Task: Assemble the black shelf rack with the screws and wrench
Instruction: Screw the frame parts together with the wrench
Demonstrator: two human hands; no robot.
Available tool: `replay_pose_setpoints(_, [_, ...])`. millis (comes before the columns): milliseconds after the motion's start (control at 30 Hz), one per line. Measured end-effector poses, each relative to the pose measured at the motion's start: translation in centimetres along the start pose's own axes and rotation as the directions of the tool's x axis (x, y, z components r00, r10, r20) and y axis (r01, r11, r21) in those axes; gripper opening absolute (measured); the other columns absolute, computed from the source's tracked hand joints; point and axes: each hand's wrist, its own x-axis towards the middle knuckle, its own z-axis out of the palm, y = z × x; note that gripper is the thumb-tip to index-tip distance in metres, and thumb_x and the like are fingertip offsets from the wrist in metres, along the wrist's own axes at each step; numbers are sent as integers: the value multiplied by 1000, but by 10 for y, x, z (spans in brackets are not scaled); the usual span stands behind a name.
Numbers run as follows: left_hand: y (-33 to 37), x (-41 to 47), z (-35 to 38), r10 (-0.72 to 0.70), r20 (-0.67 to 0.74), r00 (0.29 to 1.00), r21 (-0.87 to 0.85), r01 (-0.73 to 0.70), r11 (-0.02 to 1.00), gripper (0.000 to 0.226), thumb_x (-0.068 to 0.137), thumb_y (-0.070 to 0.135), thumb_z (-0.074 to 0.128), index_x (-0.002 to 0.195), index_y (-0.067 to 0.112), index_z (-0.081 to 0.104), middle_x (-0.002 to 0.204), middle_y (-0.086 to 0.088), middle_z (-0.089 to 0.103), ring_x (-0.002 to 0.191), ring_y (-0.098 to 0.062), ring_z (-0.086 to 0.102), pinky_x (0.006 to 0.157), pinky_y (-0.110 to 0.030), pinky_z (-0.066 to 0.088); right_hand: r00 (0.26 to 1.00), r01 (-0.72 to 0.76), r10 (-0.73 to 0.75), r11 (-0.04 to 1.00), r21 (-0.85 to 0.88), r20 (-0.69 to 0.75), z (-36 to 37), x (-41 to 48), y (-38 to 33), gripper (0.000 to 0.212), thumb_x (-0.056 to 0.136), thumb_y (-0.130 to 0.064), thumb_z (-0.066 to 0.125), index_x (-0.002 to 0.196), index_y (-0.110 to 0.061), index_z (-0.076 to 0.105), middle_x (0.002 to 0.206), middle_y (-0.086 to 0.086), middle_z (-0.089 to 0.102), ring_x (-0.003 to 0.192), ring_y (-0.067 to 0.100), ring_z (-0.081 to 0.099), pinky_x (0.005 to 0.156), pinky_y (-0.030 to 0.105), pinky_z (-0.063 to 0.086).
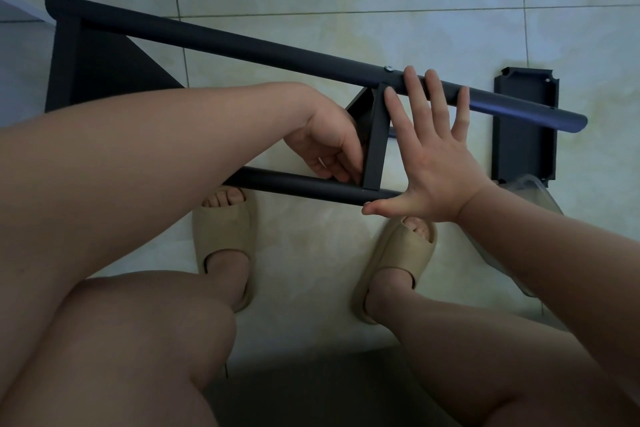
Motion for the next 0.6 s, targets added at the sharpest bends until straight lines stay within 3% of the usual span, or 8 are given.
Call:
replay_pose_setpoints(133, [-2, 1, 3, -12, 12, 1000, 46, 12, 999, 12, 92, 14, 64, 101, 18, 71, 92, 4, 74, 82, -10, 66, 83, -29, 46, 1000, 0, 0, 1000, -5, 5, 0, 0, 0, 142, 62, -104, 34, 162, -8, 5, 168, 22, -4, 154, 45, -7, 116, 74, -4])
replay_pose_setpoints(267, [-3, 0, 0, -32, 5, 999, 31, 32, 999, 10, 91, 11, 63, 94, 17, 71, 83, 4, 73, 76, -10, 65, 76, -26, 48, 1000, -2, 2, 1000, 6, 5, 0, 0, 0, 142, 62, -104, 34, 162, -9, 4, 168, 21, -4, 154, 44, -8, 116, 74, -5])
replay_pose_setpoints(600, [-2, 0, 1, -4, -7, 1000, -25, 4, 1000, 12, 92, 10, 63, 100, 15, 69, 89, 1, 70, 77, -10, 62, 77, -25, 47, 1000, 3, -3, 1000, 9, 0, 0, 0, 0, 141, 63, -104, 33, 162, -8, 5, 168, 22, -3, 154, 45, -7, 116, 74, -5])
